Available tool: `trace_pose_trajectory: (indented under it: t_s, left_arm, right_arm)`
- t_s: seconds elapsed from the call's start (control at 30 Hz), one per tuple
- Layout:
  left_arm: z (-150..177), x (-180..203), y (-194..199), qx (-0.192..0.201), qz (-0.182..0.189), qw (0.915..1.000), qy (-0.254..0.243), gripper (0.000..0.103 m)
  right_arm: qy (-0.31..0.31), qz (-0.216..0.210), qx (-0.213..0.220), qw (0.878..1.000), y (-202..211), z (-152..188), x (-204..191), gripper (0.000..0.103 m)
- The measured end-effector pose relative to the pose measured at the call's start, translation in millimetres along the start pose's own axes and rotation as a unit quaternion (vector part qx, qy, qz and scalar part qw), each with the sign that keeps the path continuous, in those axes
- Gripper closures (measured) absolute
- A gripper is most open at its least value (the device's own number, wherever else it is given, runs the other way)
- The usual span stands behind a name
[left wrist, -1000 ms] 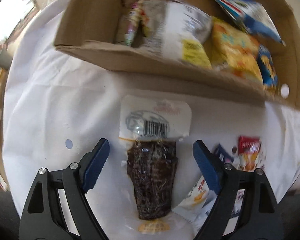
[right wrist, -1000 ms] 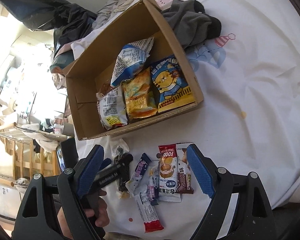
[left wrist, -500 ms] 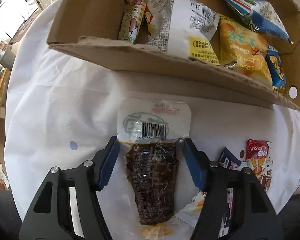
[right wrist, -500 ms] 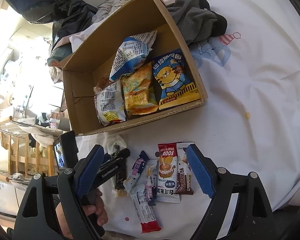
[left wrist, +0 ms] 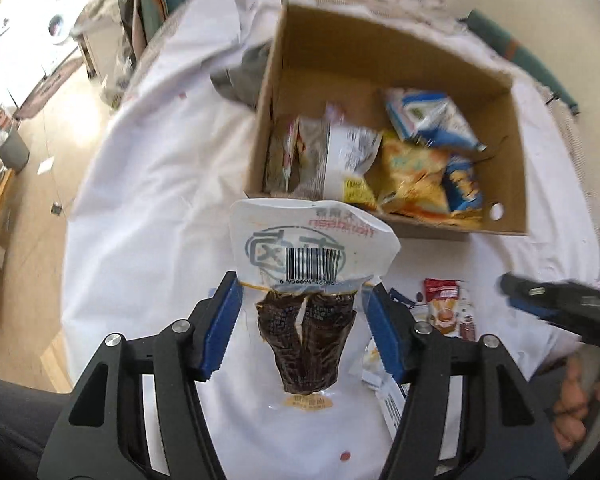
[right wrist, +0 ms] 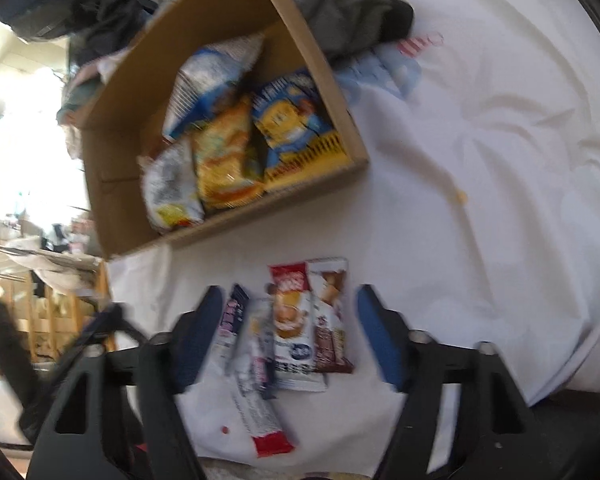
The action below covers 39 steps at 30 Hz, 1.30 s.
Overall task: Organize snacks
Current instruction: 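Grasp the dark jerky bag with left tool while right tool grasps a chocolate bar, then carry jerky bag and chocolate bar into the box and open both tools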
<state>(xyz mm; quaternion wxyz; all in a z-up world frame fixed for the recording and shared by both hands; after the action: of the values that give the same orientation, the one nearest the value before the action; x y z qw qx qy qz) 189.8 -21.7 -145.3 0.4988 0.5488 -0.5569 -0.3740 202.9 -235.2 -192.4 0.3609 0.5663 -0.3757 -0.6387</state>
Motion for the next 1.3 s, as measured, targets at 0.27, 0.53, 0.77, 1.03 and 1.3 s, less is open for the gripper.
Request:
trace_pose_trajectory:
  t_s: [0.27,0.53,0.77,1.03,1.3]
  left_arm:
    - [-2,-24,26,0.044,-0.005,0.999,0.001,0.045]
    - [-4,-29,3,0.021,0.004,0.9996,0.019,0.045]
    - [-4,-35,-1,0.02,-0.003,0.9995,0.025,0.045]
    - [-5,-40,6,0.04,-0.011,0.9987,0.029,0.045]
    - [-17,-39,36,0.089,-0.01,0.9956,0.027,0.045]
  right_arm:
    - [0.01,0.075,-0.049,0.996,-33,9,14,0.067]
    - [0.043,0.129,-0.098,0.986,-60,23,19,0.085]
    - [0.058,0.092,-0.055,0.993,-35,24,4,0.085]
    - [0.107,0.015,0.0,0.994,4,27,-37,0.085]
    - [0.187,-0.056,0.072,0.978,48,30,-95,0.085]
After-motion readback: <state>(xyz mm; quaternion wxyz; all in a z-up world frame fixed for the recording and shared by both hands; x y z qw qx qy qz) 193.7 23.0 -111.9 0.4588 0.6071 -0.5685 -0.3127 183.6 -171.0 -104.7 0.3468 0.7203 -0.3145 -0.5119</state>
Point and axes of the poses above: each gripper's, at about its wrist camera, not at the fingertips, and y roughly against the way its jaws point, x to its right, z to its underside, the point moved 10 cm from there along -y, roughly the way its jaws point, and after that the axes turned 14 degrees about -x, right-handed, at the moved point
